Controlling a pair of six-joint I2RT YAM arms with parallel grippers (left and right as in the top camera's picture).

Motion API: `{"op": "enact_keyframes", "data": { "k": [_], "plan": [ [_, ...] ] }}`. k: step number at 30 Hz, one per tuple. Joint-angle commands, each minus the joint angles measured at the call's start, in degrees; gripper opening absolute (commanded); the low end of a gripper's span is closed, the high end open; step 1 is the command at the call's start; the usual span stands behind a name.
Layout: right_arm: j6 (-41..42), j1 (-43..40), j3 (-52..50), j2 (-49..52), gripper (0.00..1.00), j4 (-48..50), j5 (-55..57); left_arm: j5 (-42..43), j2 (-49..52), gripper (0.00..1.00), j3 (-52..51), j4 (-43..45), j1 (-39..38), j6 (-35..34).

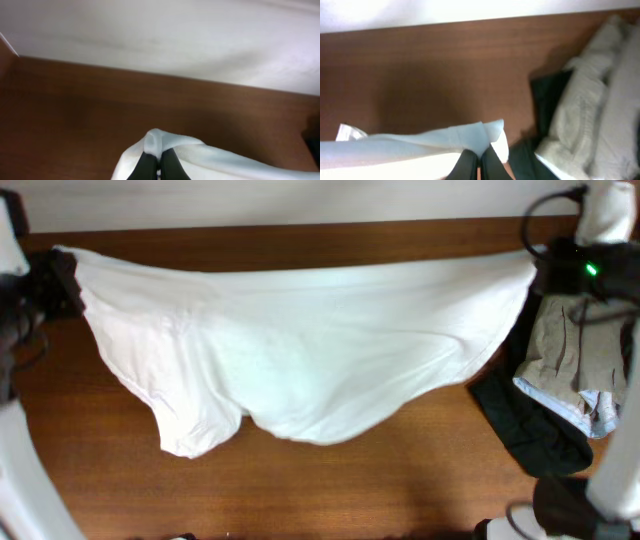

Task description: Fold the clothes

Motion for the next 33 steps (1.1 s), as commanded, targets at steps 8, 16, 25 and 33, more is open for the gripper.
{"op": "enact_keyframes", "data": {
  "k": [8,16,25,33],
  "plan": [
    [11.76,7.08,14.14,17.29,0.04,31.19,4.2,7.23,25.44,0.0,11.3,39.8,-2.29,-11.8],
    [6.64,7.08,12.11,22.62,0.04,-6.88,15.82,11.91,33.27,0.0,27.08,-19.67,-5.07,6.58],
    [8.7,4.52,-40.63,19.82,0.04,-0.15,15.1,1.51,30.77,0.0,-34.6,-11.8,-9.9,8.41],
    [8.04,-3.43,-58.51,5.18,0.04,6.54,12.63,-3.23,6.36,0.0,-57.57,-1.66,6.45,-1.09]
  ]
}}
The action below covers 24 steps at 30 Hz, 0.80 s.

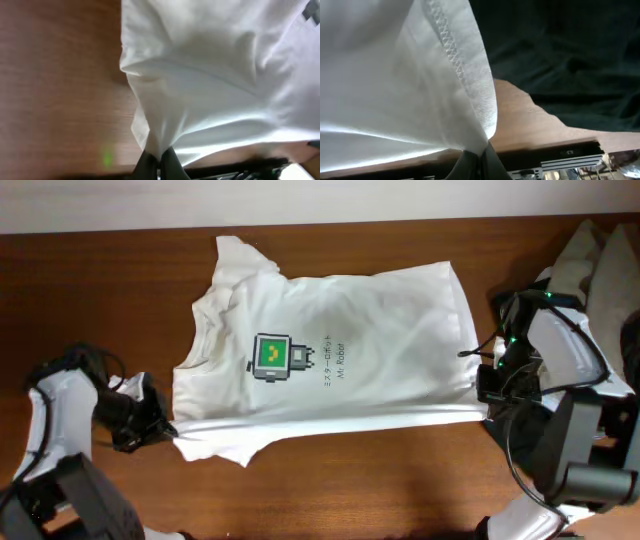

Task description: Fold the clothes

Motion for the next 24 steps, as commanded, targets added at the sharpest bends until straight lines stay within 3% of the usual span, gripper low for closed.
{"op": "enact_keyframes", "data": {
  "k": [1,5,7,12,14,15,17,18,20,22,24],
  "plan": [
    [0.17,0.04,-0.5,-1.77,0.04,1.64,0.09,2.82,-3.74,0.0,-1.97,2.36,2.71,-1.42],
    [0.17,0.04,-0.5,-1.68,0.03,13.77,-1.22,14.38,-3.74,0.0,-1.97,17.14,1.99,-1.99],
    [0.2,0.04,-0.5,-1.64,0.04,18.78,-1.88,15.82,-3.72,0.0,-1.97,23.3,1.97,-5.6],
    [0.22,0.04,-0.5,-1.27,0.04,30.6,-8.0,14.56,-3.67,0.01,-1.97,35.28,-0.68,-7.89],
    [0.22,0.04,-0.5,-1.27,0.12,34.4,-8.98,11.91,-3.52,0.04,-1.97,39.52,-3.17,-7.87],
    [0.22,0.04,-0.5,-1.27,0.18,36.15,-9.22,9.84,-3.52,0.22,-1.97,41.79,-4.46,-7.87],
    [0.22,0.04,-0.5,-1.27,0.43,37.94,-9.18,7.48,-3.5,0.58,-1.97,45.11,-6.29,-7.87],
    [0.22,0.04,-0.5,-1.27,0.52,37.38,-9.18,7.08,-3.5,0.66,-1.97,44.48,-6.67,-7.85],
    [0.2,0.04,-0.55,-1.27,0.51,33.79,-9.18,3.58,-3.5,0.66,-1.97,38.47,-6.64,-7.8],
    [-0.76,0.11,-2.27,-1.27,0.51,30.25,-9.2,-5.49,-2.89,0.68,-2.27,32.0,-6.67,-7.82],
    [-0.9,0.11,-7.19,-1.27,0.51,33.7,-9.2,-8.09,-1.05,0.71,-5.46,34.56,-6.67,-7.82]
  ]
}}
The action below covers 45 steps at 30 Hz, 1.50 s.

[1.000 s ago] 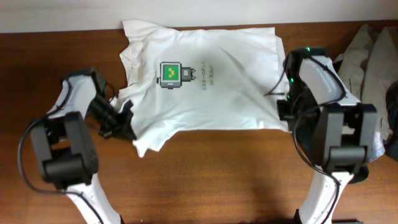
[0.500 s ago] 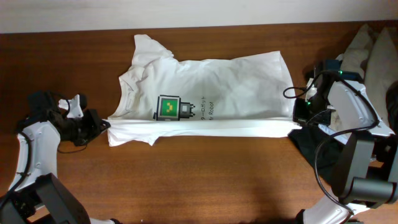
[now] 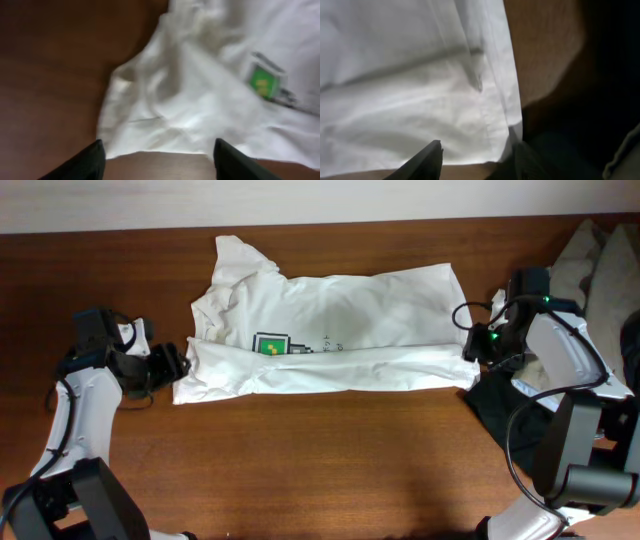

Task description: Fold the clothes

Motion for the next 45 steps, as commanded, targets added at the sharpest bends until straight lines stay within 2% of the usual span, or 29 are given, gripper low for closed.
{"op": "enact_keyframes", "data": {
  "k": [1,3,8,9,10,11,13,17,20,24,25,26,28,30,31,32,33,34,35,36,37,38,39,40,41,43,44,45],
  "plan": [
    [-0.7,0.15,-5.88,-0.33,0.48,4.33,-0.28,-6.32,3.21,0.7,-3.41,4.09,-0.11,0.28],
    [-0.72,1.49,-8.79,-0.24,0.42,10.01,-0.22,-5.86,7.98,0.7,-3.45,7.39,-0.13,0.28],
    [-0.68,4.42,-9.66,-0.22,0.43,13.97,1.49,0.22,16.46,0.67,-3.45,12.15,-0.13,0.31],
    [-0.68,4.42,-9.84,-0.17,0.42,13.86,1.51,0.2,17.35,0.54,-3.45,12.09,-0.13,0.79],
    [-0.68,4.39,-9.97,-0.17,0.41,13.86,1.62,0.22,17.9,0.27,-3.45,11.91,-0.11,0.94],
    [-0.68,4.35,-10.23,-0.09,0.33,13.9,1.73,0.15,18.03,0.0,-3.45,11.04,-0.11,0.96],
    [-0.68,4.35,-10.54,1.57,0.2,14.14,4.11,-1.42,18.01,0.0,-3.43,8.9,0.66,1.18],
    [-0.68,4.35,-10.54,6.01,0.06,12.85,4.33,-10.49,17.64,0.0,-3.39,-1.07,7.26,1.09],
    [1.57,4.35,-10.51,5.99,0.04,8.46,6.45,-10.27,17.62,0.0,-3.34,-1.2,10.58,0.94],
    [2.6,4.42,-10.36,5.88,0.07,5.29,6.34,-12.33,17.62,0.0,-1.97,-1.27,10.71,0.96],
    [2.43,4.48,-9.33,5.88,0.15,5.27,5.42,-9.84,17.62,0.08,-0.68,-2.21,10.64,1.57],
    [0.33,4.92,-6.43,5.88,0.27,4.76,1.92,-7.19,17.4,0.23,2.6,-5.53,10.49,2.86],
    [-3.54,6.56,-0.85,5.88,0.37,2.47,-1.25,-5.01,15.85,0.33,8.44,-11.52,10.45,2.93],
    [-4.59,8.11,1.33,5.88,0.45,3.54,-1.2,0.02,12.79,0.56,10.27,-12.31,9.11,4.79],
    [-4.59,8.55,1.49,5.88,0.47,5.29,-1.4,2.16,11.34,0.62,10.29,-12.13,7.39,7.1],
    [-4.57,8.57,1.49,5.88,0.24,5.7,-1.57,2.84,10.54,0.64,10.29,-12.17,4.79,9.62],
    [-4.57,8.5,1.51,5.88,0.09,5.92,-1.6,2.8,10.38,0.65,10.29,-12.15,0.87,11.61],
    [-4.57,8.46,1.51,5.88,0.06,5.86,-1.55,2.75,10.45,0.68,10.23,-12.15,-4.22,13.42],
    [-4.57,8.41,1.51,5.88,0.11,5.55,-1.55,2.75,10.45,0.71,10.23,-12.31,-6.75,14.43],
    [-4.57,8.44,1.51,5.88,0.25,4.87,-1.55,2.49,10.45,0.72,10.23,-12.87,-11.74,15.5],
    [-4.57,8.44,1.51,5.88,0.24,5.03,-1.53,0.61,10.45,0.72,10.05,-14.01,-16.81,17.14],
    [-4.48,8.41,1.51,5.88,0.05,5.29,-0.26,-1.97,10.45,0.72,9.81,-14.27,-19.5,17.11],
    [-0.46,8.41,1.51,5.88,0.04,5.99,3.72,-5.4,10.64,0.72,9.11,-13.57,-23.26,17.11],
    [4.0,8.41,1.51,5.88,0.05,7.61,7.52,-7.02,10.82,0.72,8.46,-12.76,-25.77,17.14],
    [4.13,8.44,1.51,5.88,0.08,9.7,6.38,-9.16,10.82,0.72,7.93,-12.52,-27.56,17.11],
    [4.07,8.41,1.6,5.88,0.21,14.05,2.47,-13.6,10.82,0.72,6.62,-12.59,-29.68,17.09],
    [3.89,8.41,2.29,5.88,0.23,14.03,2.49,-14.08,10.82,0.72,5.95,-12.59,-29.75,17.09],
    [3.89,8.41,2.8,5.88,0.31,13.44,2.1,-14.25,10.82,0.72,5.05,-12.55,-29.75,17.09]
  ]
}}
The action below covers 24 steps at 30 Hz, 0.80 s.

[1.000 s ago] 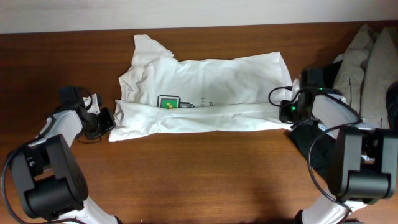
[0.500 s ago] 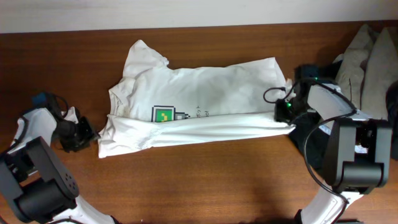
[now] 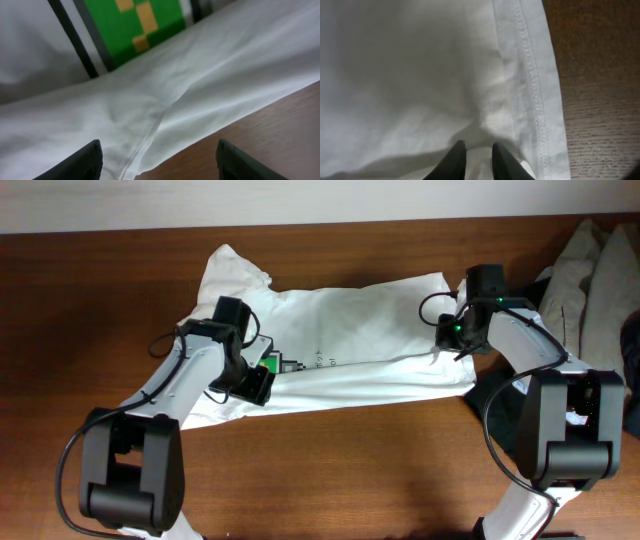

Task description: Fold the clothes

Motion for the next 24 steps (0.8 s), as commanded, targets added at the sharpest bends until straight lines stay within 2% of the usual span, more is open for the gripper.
{"op": "enact_keyframes", "data": {
  "k": [1,2,3,4,7,8,13,14,15,17,18,19,20,22,23,24],
  "plan": [
    [0.59,0.04,2.19,0.0,0.31,-0.87,-1.55,-3.52,-0.94,0.72,-2.58,0.17,-0.26,0.92],
    [0.59,0.04,2.19,0.0,0.31,-1.6,-1.57,-3.54,-0.94,0.64,-2.89,0.11,-0.26,0.92],
    [0.59,0.04,2.19,0.0,0.31,-2.45,-1.6,-4.48,-0.94,0.26,-2.95,0.31,-0.26,0.94],
    [0.59,0.07,2.19,0.0,0.31,-3.13,-1.6,-5.92,-0.94,0.15,-2.95,0.59,-0.26,0.94],
    [0.59,0.04,2.19,0.0,0.3,-5.01,-1.57,-7.5,-0.94,0.12,-2.95,1.55,-0.26,0.9],
    [0.59,0.04,2.19,0.0,0.29,-5.44,-1.57,-7.5,-0.94,0.26,-3.15,0.74,-0.26,0.72],
    [0.59,0.04,2.19,0.0,0.3,-5.86,-1.57,-7.34,-0.94,0.28,-5.01,1.84,-0.26,0.72],
    [0.59,0.04,2.19,0.0,0.3,-5.9,-1.57,-7.32,-0.94,0.07,-5.07,1.84,-0.26,0.72],
    [0.59,0.07,2.19,0.0,0.29,-5.9,-1.57,-7.58,-0.94,0.0,-5.16,2.01,-0.26,0.74],
    [0.61,0.04,2.19,0.0,0.29,-5.57,-1.57,-11.47,-0.96,0.0,-3.34,3.26,-0.09,0.68],
    [0.63,0.04,2.27,0.0,0.29,-4.74,-1.6,-13.14,-0.96,0.0,1.46,4.96,0.35,-0.57],
    [0.61,0.04,2.84,0.0,0.29,-4.55,-1.64,-13.33,-0.96,0.03,3.3,6.58,0.63,-0.57],
    [0.59,0.04,4.42,-0.15,0.31,-5.31,-1.79,-13.73,-0.96,0.33,5.27,7.43,0.7,-0.52],
    [-0.42,0.04,8.22,-0.66,0.32,-8.07,-1.79,-16.39,-0.96,0.4,7.65,8.44,1.16,-0.57],
    [-0.92,0.07,10.95,-0.74,0.37,-10.25,-2.01,-16.31,-0.96,0.6,9.84,9.2,1.9,-0.59],
    [-0.94,0.07,15.41,-0.74,0.59,-14.05,-2.03,-16.26,-0.96,0.87,12.9,10.08,2.82,-0.57]
  ]
}}
